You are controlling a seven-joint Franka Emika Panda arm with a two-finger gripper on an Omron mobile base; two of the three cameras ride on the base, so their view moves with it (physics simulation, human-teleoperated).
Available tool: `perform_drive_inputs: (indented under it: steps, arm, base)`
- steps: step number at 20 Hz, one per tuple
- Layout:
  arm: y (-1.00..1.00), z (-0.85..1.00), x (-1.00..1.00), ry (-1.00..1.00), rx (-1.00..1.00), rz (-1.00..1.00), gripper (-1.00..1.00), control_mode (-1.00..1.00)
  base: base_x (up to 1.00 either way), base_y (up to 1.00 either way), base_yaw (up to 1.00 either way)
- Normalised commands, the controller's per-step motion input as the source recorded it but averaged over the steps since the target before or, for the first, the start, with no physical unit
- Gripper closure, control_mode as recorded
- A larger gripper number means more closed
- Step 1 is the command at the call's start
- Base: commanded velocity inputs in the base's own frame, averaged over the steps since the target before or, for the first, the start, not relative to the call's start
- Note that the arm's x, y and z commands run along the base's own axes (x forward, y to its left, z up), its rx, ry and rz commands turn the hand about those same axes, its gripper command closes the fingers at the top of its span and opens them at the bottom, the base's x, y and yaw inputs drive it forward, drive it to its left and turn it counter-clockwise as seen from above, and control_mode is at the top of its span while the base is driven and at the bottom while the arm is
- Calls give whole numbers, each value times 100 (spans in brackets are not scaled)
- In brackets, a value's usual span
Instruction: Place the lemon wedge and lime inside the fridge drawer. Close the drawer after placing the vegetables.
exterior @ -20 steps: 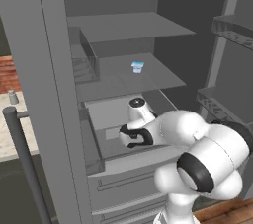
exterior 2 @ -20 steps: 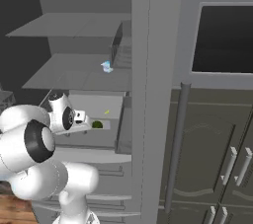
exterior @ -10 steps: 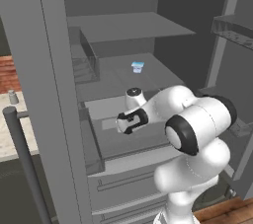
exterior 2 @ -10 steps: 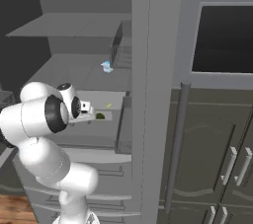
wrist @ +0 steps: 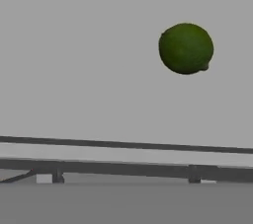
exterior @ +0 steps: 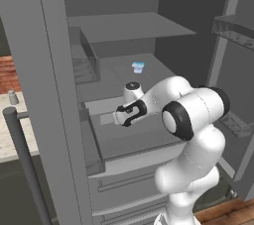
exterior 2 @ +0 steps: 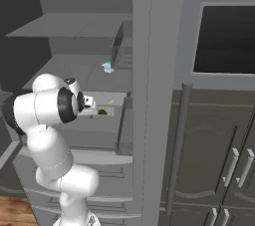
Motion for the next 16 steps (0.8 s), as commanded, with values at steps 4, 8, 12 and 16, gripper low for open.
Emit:
perform_drive_inputs:
  steps: [4,8,12,16]
  arm:
    - [25,5,56,-6,1,-2,-100,-100]
    - [36,12,70,-5,2,-4,-100,-100]
    - [1,6,-44,-3,0,0,-100,-100]
    - [0,32,-100,-19,2,0,-100,-100]
  base:
    - [0,0,0]
    - [0,0,0]
    - [0,0,0]
    - [0,0,0]
